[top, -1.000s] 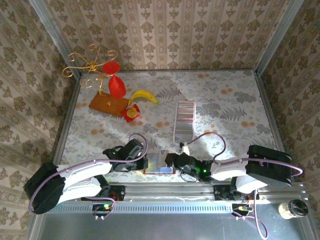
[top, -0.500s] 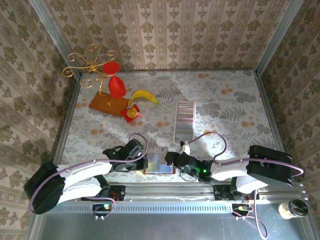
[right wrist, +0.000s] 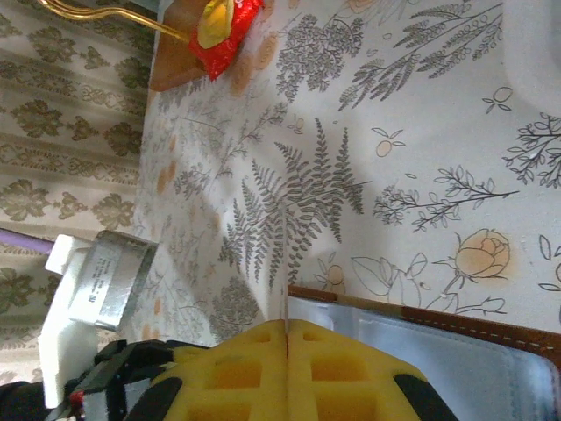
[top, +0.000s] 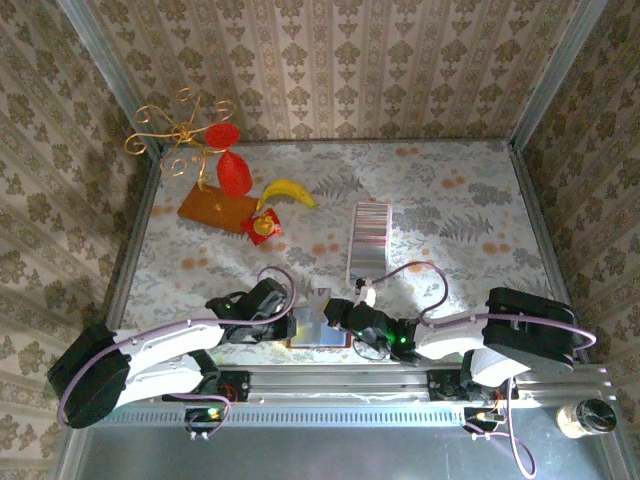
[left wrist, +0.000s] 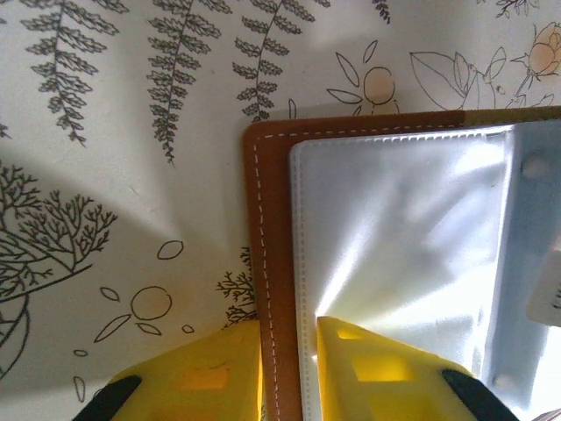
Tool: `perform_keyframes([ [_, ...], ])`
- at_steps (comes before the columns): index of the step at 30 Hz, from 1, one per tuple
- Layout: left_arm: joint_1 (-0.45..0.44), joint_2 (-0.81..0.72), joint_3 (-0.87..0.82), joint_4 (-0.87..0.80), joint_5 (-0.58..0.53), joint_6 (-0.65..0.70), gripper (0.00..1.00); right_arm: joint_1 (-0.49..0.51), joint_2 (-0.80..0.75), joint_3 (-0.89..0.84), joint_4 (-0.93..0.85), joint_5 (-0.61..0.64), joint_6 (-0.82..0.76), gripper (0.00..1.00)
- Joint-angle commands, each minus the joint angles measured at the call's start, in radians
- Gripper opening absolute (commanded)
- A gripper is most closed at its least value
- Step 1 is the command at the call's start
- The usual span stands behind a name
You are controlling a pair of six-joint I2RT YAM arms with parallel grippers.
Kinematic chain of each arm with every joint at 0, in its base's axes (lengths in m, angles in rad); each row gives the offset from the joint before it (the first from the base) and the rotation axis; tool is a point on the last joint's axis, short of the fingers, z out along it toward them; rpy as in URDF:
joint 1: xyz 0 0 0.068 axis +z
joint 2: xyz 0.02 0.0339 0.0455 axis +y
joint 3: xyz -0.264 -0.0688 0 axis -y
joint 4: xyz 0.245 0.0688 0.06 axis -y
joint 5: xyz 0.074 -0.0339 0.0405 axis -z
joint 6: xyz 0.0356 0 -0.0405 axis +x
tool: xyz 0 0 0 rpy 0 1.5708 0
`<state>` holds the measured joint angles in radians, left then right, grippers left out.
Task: Put the credit cards into the card holder
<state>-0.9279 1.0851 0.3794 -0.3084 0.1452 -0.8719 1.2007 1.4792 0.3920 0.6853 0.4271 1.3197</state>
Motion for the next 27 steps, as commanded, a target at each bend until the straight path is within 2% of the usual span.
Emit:
perform_keyframes([
  [1, -0.01, 0.029, -0.062, -0.123, -0.002, -0.01, 0.22, -0.001, 0.012, 0.016, 0.003, 0.075, -0.008, 0.0],
  [27, -0.01, 0.03, -0.065, -0.123, -0.007, -0.01, 0.21, -0.007, 0.052, 0.007, -0.005, 0.111, -0.001, 0.0],
])
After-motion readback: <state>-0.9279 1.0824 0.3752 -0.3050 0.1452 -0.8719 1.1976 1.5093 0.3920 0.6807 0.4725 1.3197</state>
